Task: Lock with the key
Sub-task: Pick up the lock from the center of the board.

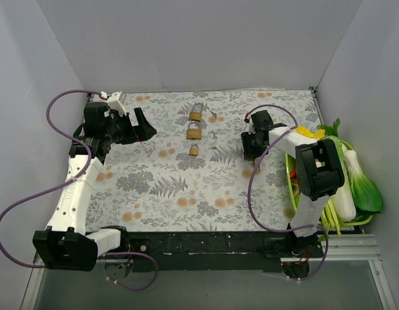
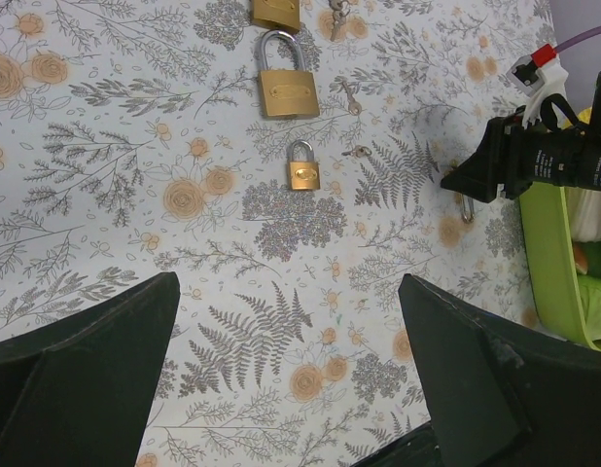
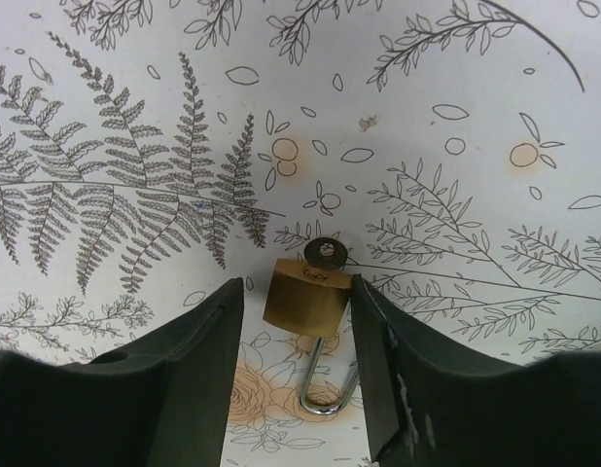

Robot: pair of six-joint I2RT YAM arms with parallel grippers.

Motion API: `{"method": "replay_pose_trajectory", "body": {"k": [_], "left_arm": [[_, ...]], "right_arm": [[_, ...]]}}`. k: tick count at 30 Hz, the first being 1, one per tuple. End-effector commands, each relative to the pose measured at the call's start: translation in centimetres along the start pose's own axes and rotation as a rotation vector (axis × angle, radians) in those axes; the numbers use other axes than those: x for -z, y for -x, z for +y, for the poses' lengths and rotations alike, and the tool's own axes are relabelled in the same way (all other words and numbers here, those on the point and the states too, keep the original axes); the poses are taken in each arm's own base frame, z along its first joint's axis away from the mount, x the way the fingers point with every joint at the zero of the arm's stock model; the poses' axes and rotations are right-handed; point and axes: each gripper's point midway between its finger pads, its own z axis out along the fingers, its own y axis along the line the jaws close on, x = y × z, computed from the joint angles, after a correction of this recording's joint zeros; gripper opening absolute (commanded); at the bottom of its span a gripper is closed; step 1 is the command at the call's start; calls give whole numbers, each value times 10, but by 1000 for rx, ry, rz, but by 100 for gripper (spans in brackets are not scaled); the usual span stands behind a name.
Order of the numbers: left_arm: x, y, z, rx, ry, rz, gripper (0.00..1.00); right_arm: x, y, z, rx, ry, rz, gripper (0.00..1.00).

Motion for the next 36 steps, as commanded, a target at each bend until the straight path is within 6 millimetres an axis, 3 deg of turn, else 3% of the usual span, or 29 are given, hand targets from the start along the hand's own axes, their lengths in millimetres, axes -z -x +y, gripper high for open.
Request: {"method": "replay_pose_trajectory", "body": {"k": [1,5,6,8,9,10,13,14,16,18,20,21,27,29,30,35,36], "left_arm": [[2,5,3,-24,14,-32,98],[3,6,6,-36,33,-39,98],[3,6,7,-37,36,-38,98],[4,7,7,-44,37,-41,98],[5,8,7,-53,37,-43,98],[5,7,4,-64,18,-38,98],[6,2,-8,-101,-56,-8,98],[6,0,-11,-104,-79,0,98],[6,-4,-22,-105,-148,9,98],[12,-2,-42,-121,-264,-18,98],[11,-13,-53,-76,-348,-8,98],[12,-6,-60,-92,-385,-50,98],[-20,-24,-85,-98,-404,-30,95],[-32,-27,-94,-108,-381,-33,90],[-38,-33,-110,-124,-401,-32,89],[-77,-52,-130,-155,-323,3,79],[-77,-56,-147,-186,-340,5,78]], "right_arm": [[-2,17,0,-2,-39,-39,53],[-6,13,-3,-5,-68,-28,45],[-8,13,-4,-10,-74,-24,33],[-7,13,-5,-11,-81,-20,21],[-4,17,-3,-8,-74,-27,5],[-1,20,-2,-8,-66,-28,1],[29,56,26,17,69,-114,1],[41,65,44,17,160,-145,1],[79,99,64,-2,245,-277,1],[110,121,76,-39,289,-366,1],[135,137,88,-115,331,-401,1],[141,139,92,-147,345,-399,1],[171,140,124,-335,480,-383,1],[173,138,129,-356,471,-380,1],[173,135,133,-384,474,-369,1],[168,124,153,-409,508,-315,1],[167,123,155,-411,507,-311,1]]}}
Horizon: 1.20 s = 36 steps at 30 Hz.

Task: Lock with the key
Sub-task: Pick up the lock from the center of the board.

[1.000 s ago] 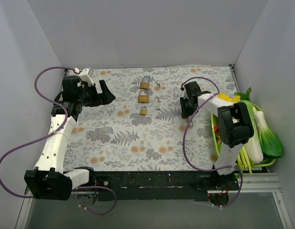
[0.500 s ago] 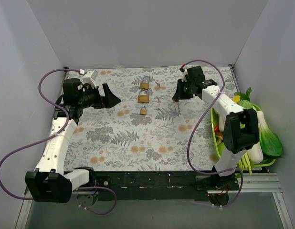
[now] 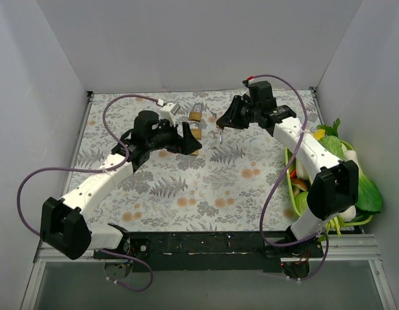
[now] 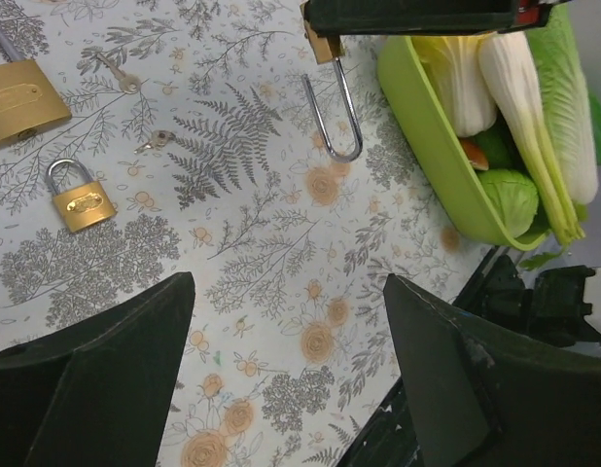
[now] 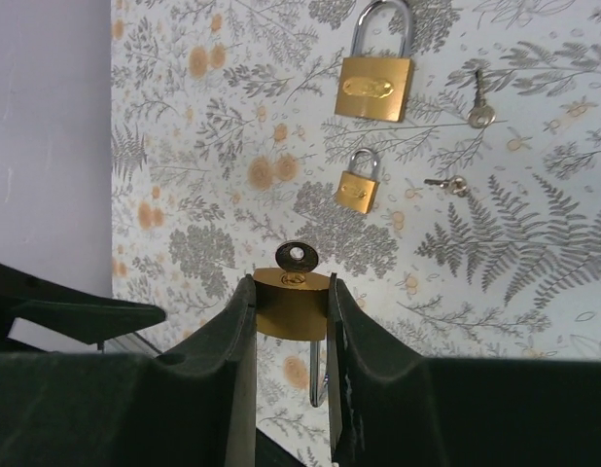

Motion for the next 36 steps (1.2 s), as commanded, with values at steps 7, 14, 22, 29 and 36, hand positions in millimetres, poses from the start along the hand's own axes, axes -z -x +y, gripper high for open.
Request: {"method": "replay_pose_trajectory", "body": {"k": [7,14,22,29,36], "left_arm": [[-65,14,-35,-141,92,-50,62],[-83,2,-44,-182,116,-32,51],[-93,-14,-31,-179,166,8,44],[-96,-17,-29,-186,171,8,38],[-101,-21,-29,-200,188,9,29]], "right_arm": [[0,-18,23,-53,22,16,1],[0,-21,21,-63,11,17,1],[-1,-21,22,-67,10,21,1],[-4,-27,21,-71,11,35,1],[-6,-29,21,-78,4,34,1]]}}
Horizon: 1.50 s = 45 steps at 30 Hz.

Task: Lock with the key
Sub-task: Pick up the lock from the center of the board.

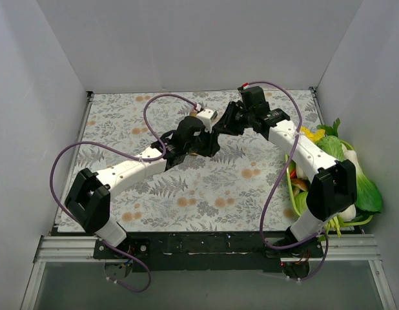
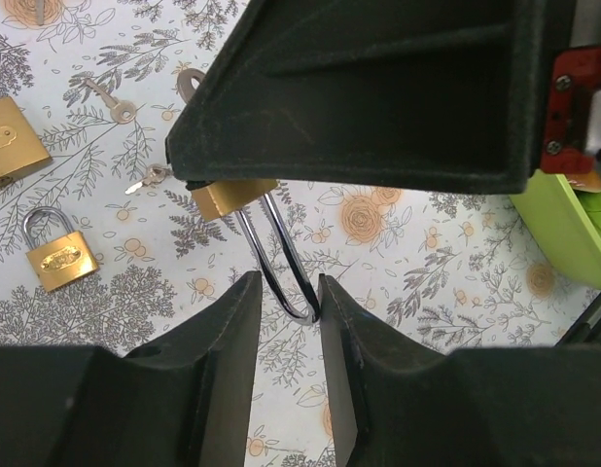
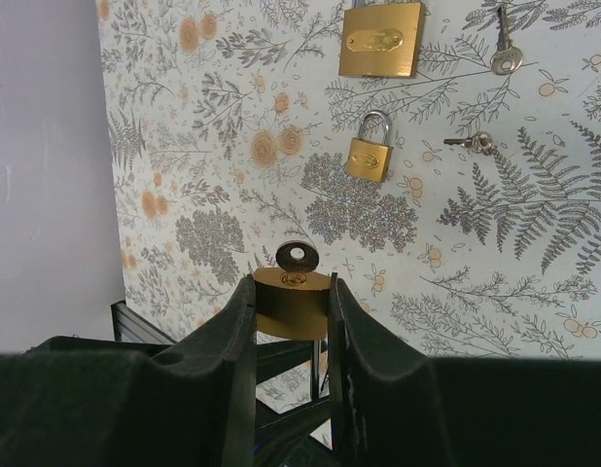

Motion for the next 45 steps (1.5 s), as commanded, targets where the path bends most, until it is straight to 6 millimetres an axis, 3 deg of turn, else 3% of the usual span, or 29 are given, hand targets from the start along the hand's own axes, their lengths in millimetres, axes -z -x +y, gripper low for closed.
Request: {"method": "replay_pose_trajectory", "body": {"k": [1,6,11,15,17,18,19,20,21,23,25,30,33,35,39,40,41,42,43,44,45], "left_arm": [[-1,15,-2,-31,33,-51,29],[-6,12,-2,-105,104,-57,26],[-8,9,11,-118,180,-49,12],[-8,24,10,-102,196,-84,0],[-9,29,6,-96,186,-93,0],[-8,31,4,-94,179,-97,0],[-7,34,2,-96,168,-102,0],[-5,35,-2,-96,151,-101,0],[-2,36,-4,-92,140,-106,0],[9,38,-9,-93,108,-114,0],[24,43,-22,-96,41,-125,0],[62,31,-47,-146,-153,-106,0],[87,24,-60,-208,-283,-60,0],[100,7,-65,-255,-355,10,0],[133,-6,-80,-343,-504,55,0],[139,-13,-79,-357,-522,84,0],[145,-16,-83,-389,-562,89,0],[148,-16,-83,-402,-571,90,0],[153,-18,-84,-410,-586,107,0],[158,-20,-87,-450,-622,107,0],[161,-22,-88,-464,-642,115,0]], "right_arm": [[4,3,10,-4,24,-27,1],[0,1,8,-21,-4,-23,1],[0,2,5,-31,-20,-28,1],[0,-3,2,-37,-28,-16,1],[-1,-6,0,-40,-28,-8,1],[-1,-6,0,-39,-24,-9,25],[0,-5,0,-37,-26,-11,40],[1,-3,0,-25,-23,-16,67],[2,-1,-1,-24,-23,-20,78],[6,4,-2,-15,-19,-31,89],[12,15,-8,7,-17,-51,91],[38,47,-12,128,89,-101,94],[60,51,-1,307,263,-83,95],[80,48,7,449,368,-88,95],[113,22,23,738,545,-75,96],[120,5,21,770,583,-29,96],[128,2,20,925,594,-61,96],[132,-5,18,968,596,-54,96],[140,-23,13,955,615,7,96],[146,-29,12,1107,642,-13,96],[151,-41,9,1132,660,15,95]]}}
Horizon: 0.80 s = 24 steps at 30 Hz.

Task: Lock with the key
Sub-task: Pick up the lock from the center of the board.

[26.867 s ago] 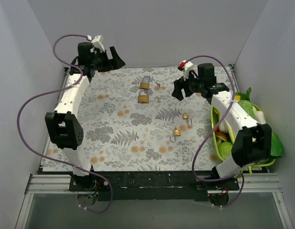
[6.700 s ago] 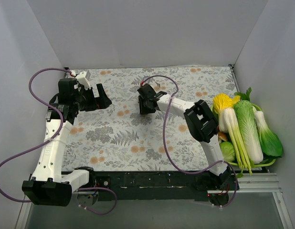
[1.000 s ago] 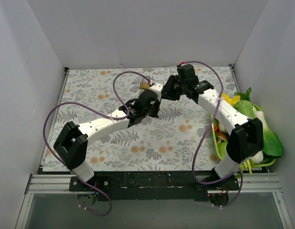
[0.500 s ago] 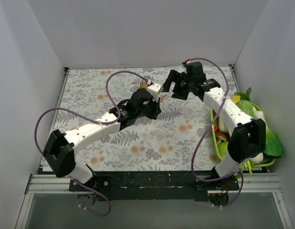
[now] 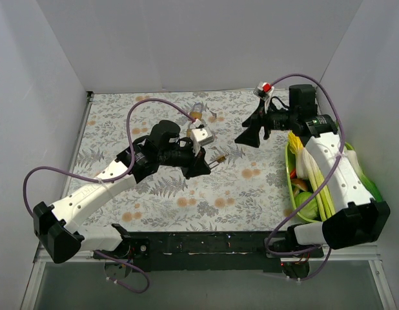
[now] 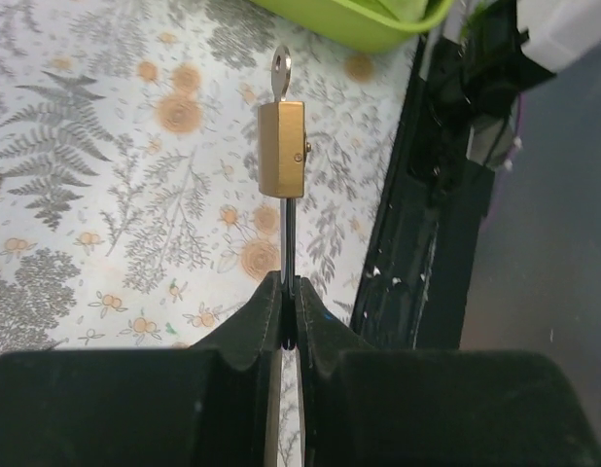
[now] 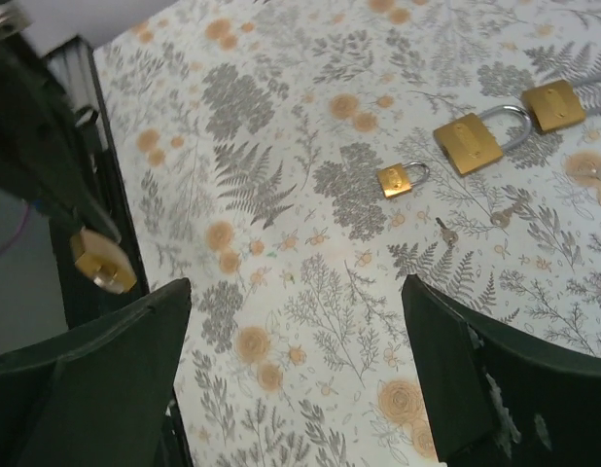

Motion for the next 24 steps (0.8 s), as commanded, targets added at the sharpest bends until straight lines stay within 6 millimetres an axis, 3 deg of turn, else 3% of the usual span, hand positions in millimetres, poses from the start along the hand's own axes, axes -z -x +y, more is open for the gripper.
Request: {"method": "replay_pose_trajectory", "body": {"k": [1,2,5,8,14,24], "left_arm": [[23,-1,-35,-129,-182,38,0],[24,-2,-36,-158,-199,38,0],[22,-4,-34,-168,-198,49,0],[20,-7,-35,-194,-221,64,0],[23,-12,-36,-212,-240,94,0],[22,-13,-41,-195,-275,102,0]], "right_arm": [[23,-32,55,355,227,66,95],[27,-49,65,380,267,106,95],[30,-68,86,403,329,145,89],[26,-76,106,403,383,151,79],[14,-74,135,433,440,129,70],[-3,-69,149,385,437,90,61]]}}
